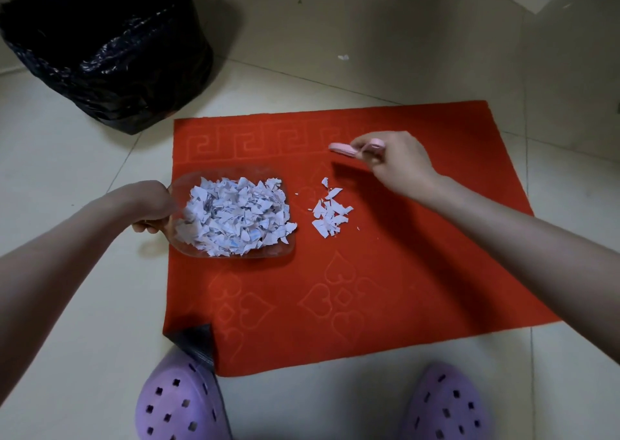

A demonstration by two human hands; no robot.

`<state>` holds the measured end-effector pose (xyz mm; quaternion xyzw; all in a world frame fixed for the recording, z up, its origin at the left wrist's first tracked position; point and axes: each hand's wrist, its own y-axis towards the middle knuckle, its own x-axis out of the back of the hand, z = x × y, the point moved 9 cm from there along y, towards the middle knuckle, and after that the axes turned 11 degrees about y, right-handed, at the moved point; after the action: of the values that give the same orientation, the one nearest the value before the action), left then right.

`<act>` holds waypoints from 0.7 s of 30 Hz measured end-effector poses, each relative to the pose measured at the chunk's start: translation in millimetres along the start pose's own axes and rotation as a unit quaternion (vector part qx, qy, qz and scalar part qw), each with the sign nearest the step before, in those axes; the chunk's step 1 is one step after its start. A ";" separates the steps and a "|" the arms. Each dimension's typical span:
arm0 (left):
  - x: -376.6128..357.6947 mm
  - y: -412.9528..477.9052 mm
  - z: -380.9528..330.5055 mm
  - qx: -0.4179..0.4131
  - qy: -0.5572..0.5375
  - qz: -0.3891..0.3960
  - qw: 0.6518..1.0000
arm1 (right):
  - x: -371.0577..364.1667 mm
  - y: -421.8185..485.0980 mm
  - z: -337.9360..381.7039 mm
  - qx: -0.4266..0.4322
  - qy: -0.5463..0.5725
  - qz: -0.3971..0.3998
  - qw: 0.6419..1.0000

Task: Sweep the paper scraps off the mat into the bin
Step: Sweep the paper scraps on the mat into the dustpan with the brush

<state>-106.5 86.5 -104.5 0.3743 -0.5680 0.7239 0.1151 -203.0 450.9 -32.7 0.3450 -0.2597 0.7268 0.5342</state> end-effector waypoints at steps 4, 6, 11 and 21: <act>-0.1 -0.2 -17.5 -0.024 0.015 0.003 1.000 | 9.6 -11.2 -11.3 -0.044 0.023 -0.057 0.997; -1.1 0.9 -23.7 -0.031 0.024 0.007 0.999 | 11.9 -17.2 -19.5 -0.070 0.040 -0.076 0.994; -1.2 0.4 -29.2 -0.033 0.040 0.010 0.999 | 13.3 -27.9 -39.0 -0.135 -0.067 -0.073 0.986; 6.3 -4.7 -7.8 -0.007 0.025 -0.001 1.000 | -21.5 -27.2 -11.0 -0.090 0.008 -0.017 0.996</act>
<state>-111.3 93.5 -97.4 0.3559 -0.5698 0.7288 0.1324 -175.4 454.2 -56.1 0.2940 -0.3138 0.6942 0.5772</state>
